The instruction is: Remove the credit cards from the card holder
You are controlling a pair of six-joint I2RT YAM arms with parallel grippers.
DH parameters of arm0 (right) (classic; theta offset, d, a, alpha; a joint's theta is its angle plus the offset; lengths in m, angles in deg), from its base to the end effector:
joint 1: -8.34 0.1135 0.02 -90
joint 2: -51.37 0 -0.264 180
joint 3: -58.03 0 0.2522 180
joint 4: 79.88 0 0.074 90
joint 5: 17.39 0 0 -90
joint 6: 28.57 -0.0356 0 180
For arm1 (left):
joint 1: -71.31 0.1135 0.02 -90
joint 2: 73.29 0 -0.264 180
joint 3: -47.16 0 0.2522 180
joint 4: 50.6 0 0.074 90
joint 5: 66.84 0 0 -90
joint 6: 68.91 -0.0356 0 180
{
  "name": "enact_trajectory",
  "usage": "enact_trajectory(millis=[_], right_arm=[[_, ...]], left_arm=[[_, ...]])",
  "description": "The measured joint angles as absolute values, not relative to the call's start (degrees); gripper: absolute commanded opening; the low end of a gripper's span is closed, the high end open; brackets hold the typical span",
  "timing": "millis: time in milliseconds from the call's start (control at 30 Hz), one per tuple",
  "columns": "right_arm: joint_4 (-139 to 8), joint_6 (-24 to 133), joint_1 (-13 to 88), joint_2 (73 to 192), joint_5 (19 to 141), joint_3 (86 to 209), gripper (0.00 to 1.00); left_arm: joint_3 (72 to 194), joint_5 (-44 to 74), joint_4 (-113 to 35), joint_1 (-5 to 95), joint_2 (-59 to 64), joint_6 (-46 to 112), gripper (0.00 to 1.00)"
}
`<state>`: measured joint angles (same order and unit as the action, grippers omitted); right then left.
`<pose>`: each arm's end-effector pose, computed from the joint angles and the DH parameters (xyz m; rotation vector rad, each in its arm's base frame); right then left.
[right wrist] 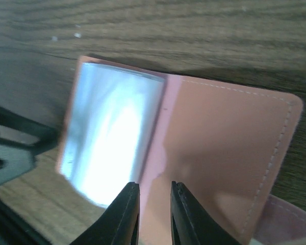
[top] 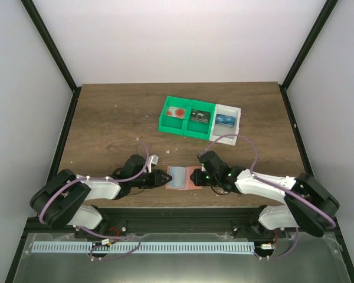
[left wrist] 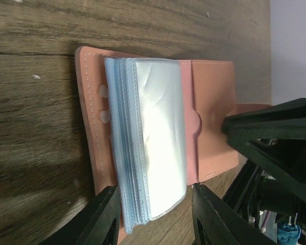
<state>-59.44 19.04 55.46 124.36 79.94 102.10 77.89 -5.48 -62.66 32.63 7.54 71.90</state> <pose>0.1564 0.1751 0.1610 -0.1696 2.6058 0.7994 0.1631 -0.1524 0.1158 0.0453 2.5284 -1.3158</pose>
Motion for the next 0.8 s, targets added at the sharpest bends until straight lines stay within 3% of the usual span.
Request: enact_trajectory(millis=[267,800], right_arm=[[-60.6,19.3,54.8,127.8,77.0,99.4,0.19],[-65.9,18.9,54.6,127.4,77.1,96.8,0.19]], left_arm=[[77.8,-3.2,-61.4,32.6,4.7,71.7,0.51],[77.9,-0.1,-64.7,32.6,10.0,71.3,0.46]])
